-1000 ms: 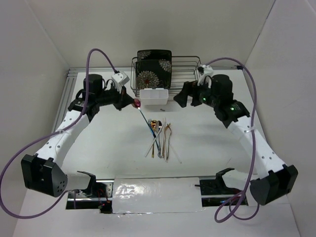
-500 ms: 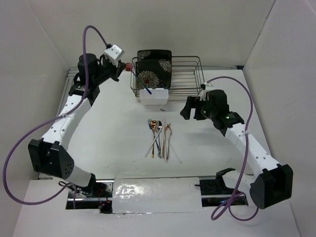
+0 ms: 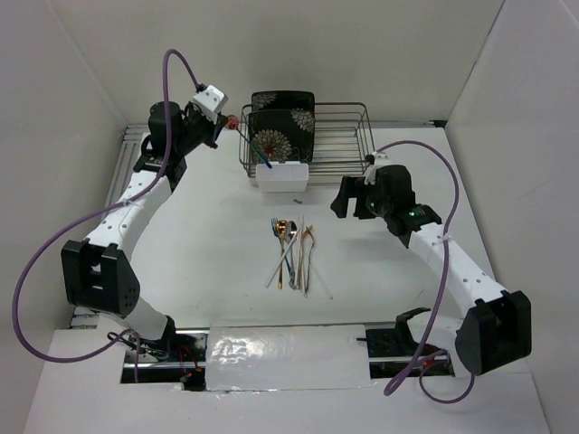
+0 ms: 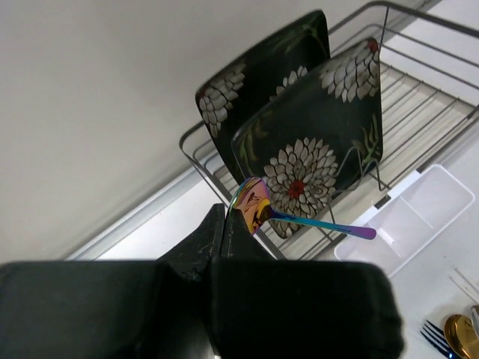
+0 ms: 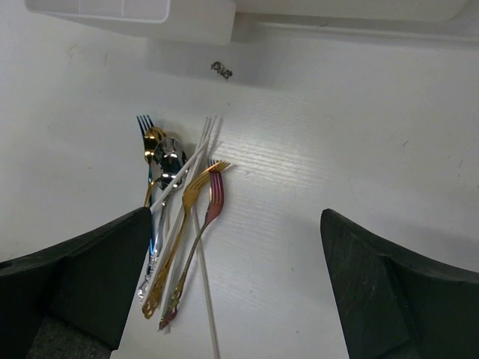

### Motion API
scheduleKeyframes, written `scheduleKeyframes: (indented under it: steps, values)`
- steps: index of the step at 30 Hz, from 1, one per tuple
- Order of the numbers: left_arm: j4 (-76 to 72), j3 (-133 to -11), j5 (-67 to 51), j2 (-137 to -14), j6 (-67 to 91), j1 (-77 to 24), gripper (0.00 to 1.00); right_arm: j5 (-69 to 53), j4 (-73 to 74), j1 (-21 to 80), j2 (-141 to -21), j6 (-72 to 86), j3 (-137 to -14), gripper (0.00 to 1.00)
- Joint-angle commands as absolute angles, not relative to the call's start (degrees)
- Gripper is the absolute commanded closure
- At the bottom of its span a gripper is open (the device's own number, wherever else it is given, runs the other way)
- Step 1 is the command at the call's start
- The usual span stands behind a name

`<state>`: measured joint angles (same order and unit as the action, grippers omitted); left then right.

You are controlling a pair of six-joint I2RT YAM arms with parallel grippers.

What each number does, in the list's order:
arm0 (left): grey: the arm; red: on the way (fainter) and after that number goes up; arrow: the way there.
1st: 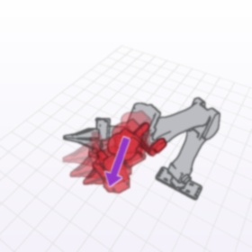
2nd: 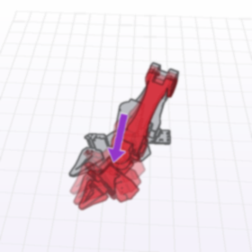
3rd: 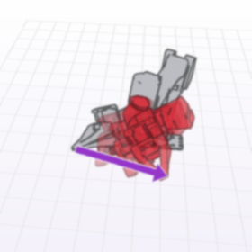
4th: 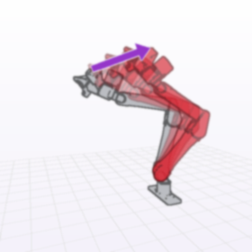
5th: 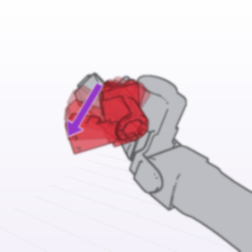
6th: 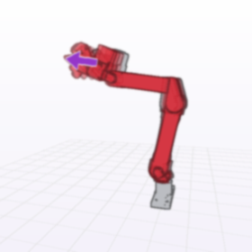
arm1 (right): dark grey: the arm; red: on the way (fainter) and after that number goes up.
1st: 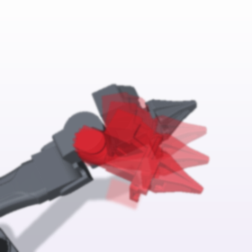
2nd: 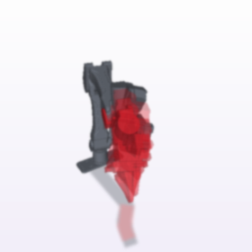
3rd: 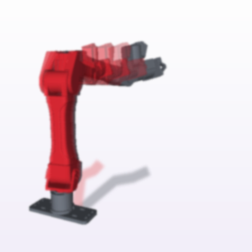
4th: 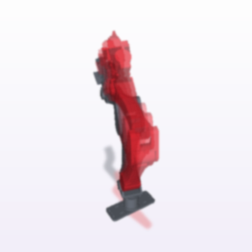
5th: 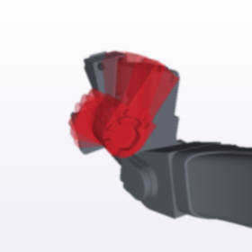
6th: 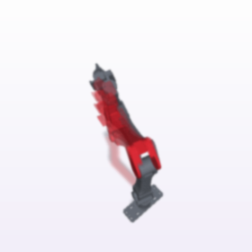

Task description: Sort the eating utensils into containers

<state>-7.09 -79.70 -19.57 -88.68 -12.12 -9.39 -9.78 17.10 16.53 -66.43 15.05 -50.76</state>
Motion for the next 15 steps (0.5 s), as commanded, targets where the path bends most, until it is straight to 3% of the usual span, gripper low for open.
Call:
scheduleKeyframes:
  steps: [1, 15]
  values:
    - [-13.4, -76.8, -20.3, -88.6, -13.7, -9.4, 1.0, -9.0, 12.5, 16.2, -68.3, 13.5, -48.6, 0.0]
    - [-17.1, -70.7, -22.9, -88.9, -11.7, -9.3, 1.0, -12.4, 0.9, 19.1, -76.0, 16.3, -45.4, 0.06]
